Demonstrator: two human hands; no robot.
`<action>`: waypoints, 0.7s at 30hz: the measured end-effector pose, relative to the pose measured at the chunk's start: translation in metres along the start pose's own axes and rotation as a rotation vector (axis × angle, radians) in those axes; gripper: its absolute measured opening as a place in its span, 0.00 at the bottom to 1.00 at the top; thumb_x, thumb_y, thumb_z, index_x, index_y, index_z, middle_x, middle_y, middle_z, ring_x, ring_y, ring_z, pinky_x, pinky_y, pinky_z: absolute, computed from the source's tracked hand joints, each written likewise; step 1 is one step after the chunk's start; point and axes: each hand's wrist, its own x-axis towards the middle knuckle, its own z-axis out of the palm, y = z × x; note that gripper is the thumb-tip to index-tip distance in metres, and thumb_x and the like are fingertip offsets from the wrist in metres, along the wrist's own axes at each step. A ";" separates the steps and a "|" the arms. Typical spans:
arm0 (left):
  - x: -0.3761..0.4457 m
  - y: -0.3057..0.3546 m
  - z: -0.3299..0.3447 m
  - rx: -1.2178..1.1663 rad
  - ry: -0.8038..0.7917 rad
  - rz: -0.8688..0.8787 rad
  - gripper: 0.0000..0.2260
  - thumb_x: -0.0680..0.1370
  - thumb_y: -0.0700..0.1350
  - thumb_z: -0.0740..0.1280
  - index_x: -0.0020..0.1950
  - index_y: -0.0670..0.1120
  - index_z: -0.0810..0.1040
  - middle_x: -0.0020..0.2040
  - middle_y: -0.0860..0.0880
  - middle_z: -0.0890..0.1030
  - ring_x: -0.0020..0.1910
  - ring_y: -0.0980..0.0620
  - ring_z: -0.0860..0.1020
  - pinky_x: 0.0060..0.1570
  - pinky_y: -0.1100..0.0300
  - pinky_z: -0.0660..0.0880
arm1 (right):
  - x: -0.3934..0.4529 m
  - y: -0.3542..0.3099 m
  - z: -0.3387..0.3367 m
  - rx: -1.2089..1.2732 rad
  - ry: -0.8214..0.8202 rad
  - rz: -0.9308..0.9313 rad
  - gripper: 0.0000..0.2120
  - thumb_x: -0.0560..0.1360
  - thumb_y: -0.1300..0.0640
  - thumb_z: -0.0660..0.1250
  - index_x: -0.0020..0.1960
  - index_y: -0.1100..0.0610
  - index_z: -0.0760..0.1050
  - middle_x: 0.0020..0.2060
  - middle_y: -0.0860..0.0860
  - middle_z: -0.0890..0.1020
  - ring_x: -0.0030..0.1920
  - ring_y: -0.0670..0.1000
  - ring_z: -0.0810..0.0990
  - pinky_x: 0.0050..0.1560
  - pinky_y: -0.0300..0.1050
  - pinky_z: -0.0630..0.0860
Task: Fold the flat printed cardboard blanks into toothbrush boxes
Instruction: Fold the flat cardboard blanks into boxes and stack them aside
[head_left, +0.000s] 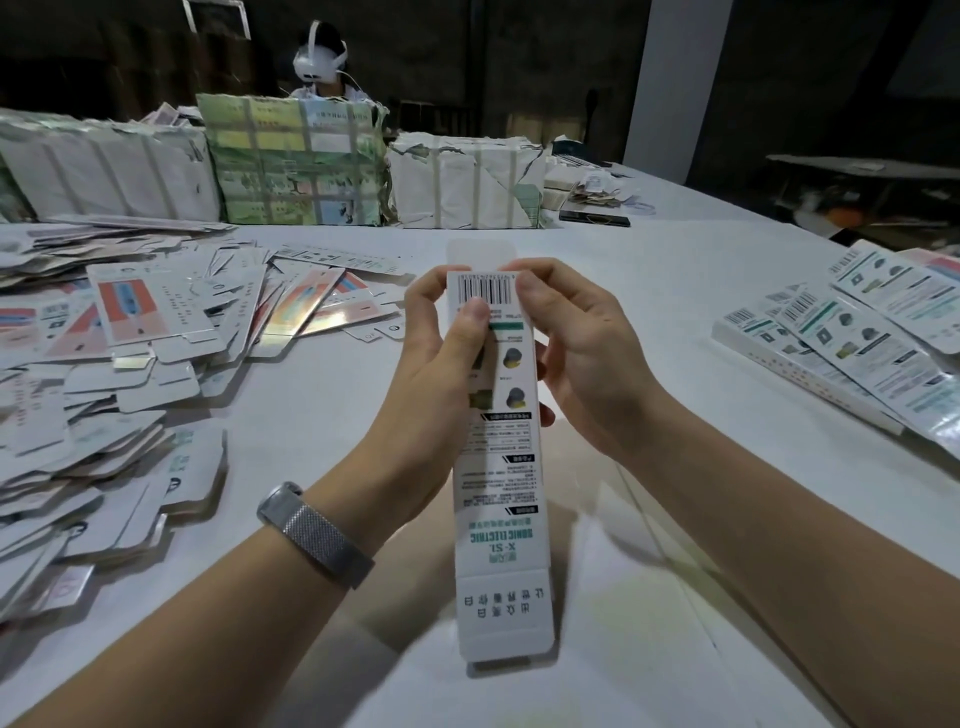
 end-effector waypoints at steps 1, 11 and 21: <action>0.000 0.000 0.001 0.002 -0.001 -0.004 0.08 0.85 0.50 0.55 0.64 0.56 0.63 0.43 0.43 0.83 0.36 0.42 0.82 0.34 0.52 0.80 | 0.001 0.000 -0.001 0.019 0.012 0.002 0.07 0.77 0.53 0.63 0.46 0.50 0.80 0.44 0.57 0.80 0.43 0.60 0.75 0.44 0.62 0.68; -0.002 0.005 0.004 -0.054 -0.001 -0.122 0.17 0.84 0.52 0.57 0.69 0.67 0.58 0.47 0.41 0.81 0.35 0.44 0.82 0.31 0.54 0.79 | 0.005 -0.001 -0.007 0.062 0.046 -0.010 0.17 0.73 0.60 0.65 0.61 0.50 0.72 0.52 0.58 0.79 0.50 0.59 0.80 0.56 0.67 0.73; -0.001 0.002 0.005 0.105 0.002 -0.114 0.15 0.84 0.55 0.57 0.68 0.67 0.59 0.38 0.47 0.83 0.35 0.44 0.83 0.32 0.52 0.79 | 0.008 -0.005 -0.011 0.040 0.028 0.086 0.12 0.76 0.52 0.65 0.46 0.62 0.73 0.44 0.61 0.77 0.47 0.64 0.77 0.48 0.60 0.72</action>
